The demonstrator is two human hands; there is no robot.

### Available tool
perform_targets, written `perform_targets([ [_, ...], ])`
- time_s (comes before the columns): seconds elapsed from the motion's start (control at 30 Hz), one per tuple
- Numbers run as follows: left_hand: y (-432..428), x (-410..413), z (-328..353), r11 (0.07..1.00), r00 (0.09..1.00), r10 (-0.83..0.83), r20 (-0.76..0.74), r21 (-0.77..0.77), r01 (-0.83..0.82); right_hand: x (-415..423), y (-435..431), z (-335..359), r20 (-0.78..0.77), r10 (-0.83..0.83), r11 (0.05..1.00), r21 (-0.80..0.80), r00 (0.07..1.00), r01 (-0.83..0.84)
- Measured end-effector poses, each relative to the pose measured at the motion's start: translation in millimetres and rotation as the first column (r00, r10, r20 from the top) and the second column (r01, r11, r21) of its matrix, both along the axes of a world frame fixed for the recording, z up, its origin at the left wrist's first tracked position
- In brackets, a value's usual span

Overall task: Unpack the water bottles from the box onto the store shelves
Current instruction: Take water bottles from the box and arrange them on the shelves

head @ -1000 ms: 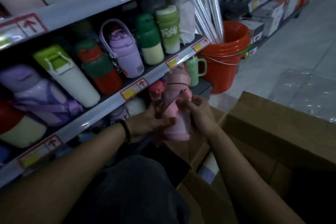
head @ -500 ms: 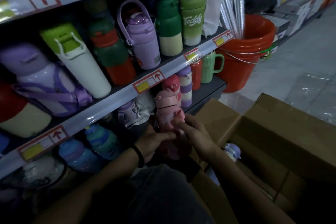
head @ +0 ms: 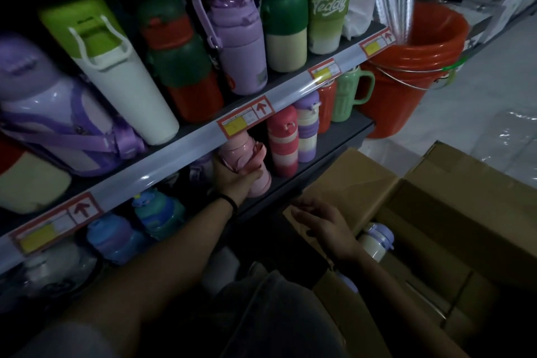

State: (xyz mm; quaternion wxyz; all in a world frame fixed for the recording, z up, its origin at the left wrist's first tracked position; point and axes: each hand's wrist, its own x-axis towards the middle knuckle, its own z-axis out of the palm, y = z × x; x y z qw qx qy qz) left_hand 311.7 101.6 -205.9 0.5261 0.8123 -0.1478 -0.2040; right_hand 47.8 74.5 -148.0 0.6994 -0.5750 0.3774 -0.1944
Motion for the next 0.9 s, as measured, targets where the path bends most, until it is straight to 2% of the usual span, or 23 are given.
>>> perform_targets([
  [0.07, -7, 10, -10, 0.999, 0.999, -0.035, 0.015, 0.02, 0.035, -3, -1, -4, -0.009, 0.014, 1.0, -0.002, 1.0, -0.014],
  [0.2, -7, -14, 29, 0.994, 0.997, -0.073, 0.025, 0.079, 0.071, -6, -3, -9, -0.046, 0.039, 0.999, -0.01, 0.998, -0.04],
  [0.4, -4, -9, 23, 0.969, 0.984, -0.176, -0.03, 0.168, 0.178, -7, -6, -15, -0.115, 0.068, 0.998, 0.011, 0.991, -0.067],
  [0.53, 0, -9, 30, 0.947, 0.975, -0.223, -0.013, 0.233, 0.22, -5, -2, -12, -0.126, 0.057, 0.998, 0.042, 0.99, -0.052],
  [0.77, 13, -22, 38, 0.934, 0.976, -0.193, 0.1, 0.325, 0.151, -12, 1, 2, -0.134, 0.008, 0.997, 0.075, 0.991, 0.003],
  [0.9, 21, -24, 19, 0.875, 0.974, -0.216, 0.07, 0.455, 0.162, -23, -1, 13, -0.157, -0.034, 0.998, 0.041, 0.987, 0.041],
])
